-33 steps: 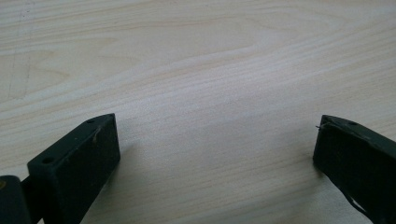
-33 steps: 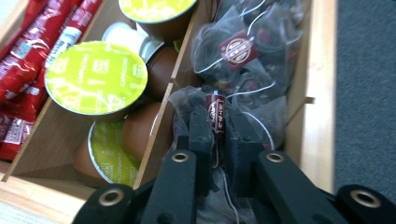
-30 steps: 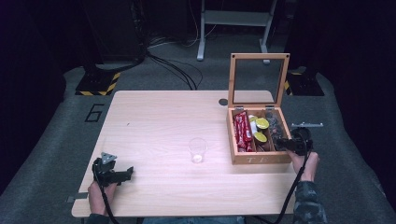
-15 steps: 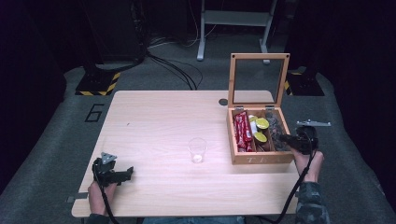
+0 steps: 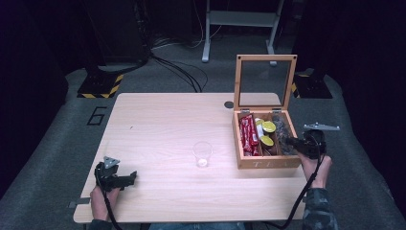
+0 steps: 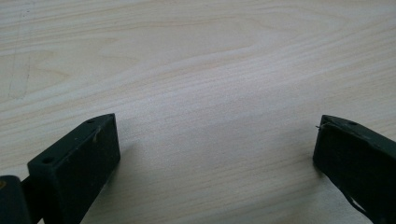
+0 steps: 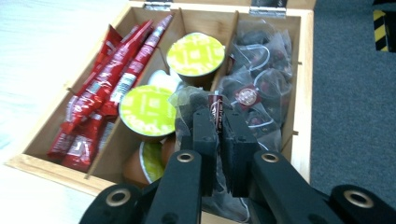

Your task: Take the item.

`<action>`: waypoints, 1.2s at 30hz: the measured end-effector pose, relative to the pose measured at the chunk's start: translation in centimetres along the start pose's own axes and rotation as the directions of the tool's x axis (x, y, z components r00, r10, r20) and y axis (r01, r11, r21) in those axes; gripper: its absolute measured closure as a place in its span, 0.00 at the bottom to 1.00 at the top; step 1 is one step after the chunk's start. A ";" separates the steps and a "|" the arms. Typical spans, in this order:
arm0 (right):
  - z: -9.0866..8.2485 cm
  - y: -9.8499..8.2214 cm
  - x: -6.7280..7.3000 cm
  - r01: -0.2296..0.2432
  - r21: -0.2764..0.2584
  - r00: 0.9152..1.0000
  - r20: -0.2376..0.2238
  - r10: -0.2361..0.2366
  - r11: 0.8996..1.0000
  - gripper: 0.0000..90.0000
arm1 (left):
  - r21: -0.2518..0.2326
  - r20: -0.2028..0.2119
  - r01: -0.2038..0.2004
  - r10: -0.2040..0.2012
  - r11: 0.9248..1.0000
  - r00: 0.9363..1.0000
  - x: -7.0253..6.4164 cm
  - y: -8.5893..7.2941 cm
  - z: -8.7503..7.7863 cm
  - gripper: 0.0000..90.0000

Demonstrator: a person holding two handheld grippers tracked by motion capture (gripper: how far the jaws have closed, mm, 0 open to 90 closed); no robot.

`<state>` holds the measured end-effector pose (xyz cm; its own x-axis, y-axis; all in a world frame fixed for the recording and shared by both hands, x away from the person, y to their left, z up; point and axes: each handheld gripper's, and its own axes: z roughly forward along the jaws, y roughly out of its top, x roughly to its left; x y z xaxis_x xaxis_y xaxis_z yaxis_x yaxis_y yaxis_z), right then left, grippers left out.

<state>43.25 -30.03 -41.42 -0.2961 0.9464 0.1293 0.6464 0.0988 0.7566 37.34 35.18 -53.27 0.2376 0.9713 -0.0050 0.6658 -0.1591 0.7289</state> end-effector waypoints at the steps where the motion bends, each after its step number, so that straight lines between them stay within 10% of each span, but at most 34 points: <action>1: -0.1 0.1 0.2 0.005 -0.006 1.000 -0.002 -0.005 1.000 0.95 | 0.000 0.000 0.001 -0.001 1.000 1.000 0.0 0.0 0.0 0.01; 17: -1.6 2.4 4.7 0.114 -0.070 0.990 -0.074 -0.119 0.991 0.95 | 0.000 0.000 0.000 0.000 1.000 1.000 0.0 0.0 0.0 0.01; 36: -0.8 4.7 10.6 0.208 -0.100 0.957 -0.186 -0.224 0.973 0.96 | 0.000 0.000 0.000 0.000 1.000 1.000 0.0 0.0 0.0 0.01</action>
<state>42.57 -19.81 -35.95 -0.5591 0.8258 0.0738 0.4967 0.2625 0.8273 37.33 35.19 -53.27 0.2381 0.9712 -0.0051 0.6661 -0.1594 0.7287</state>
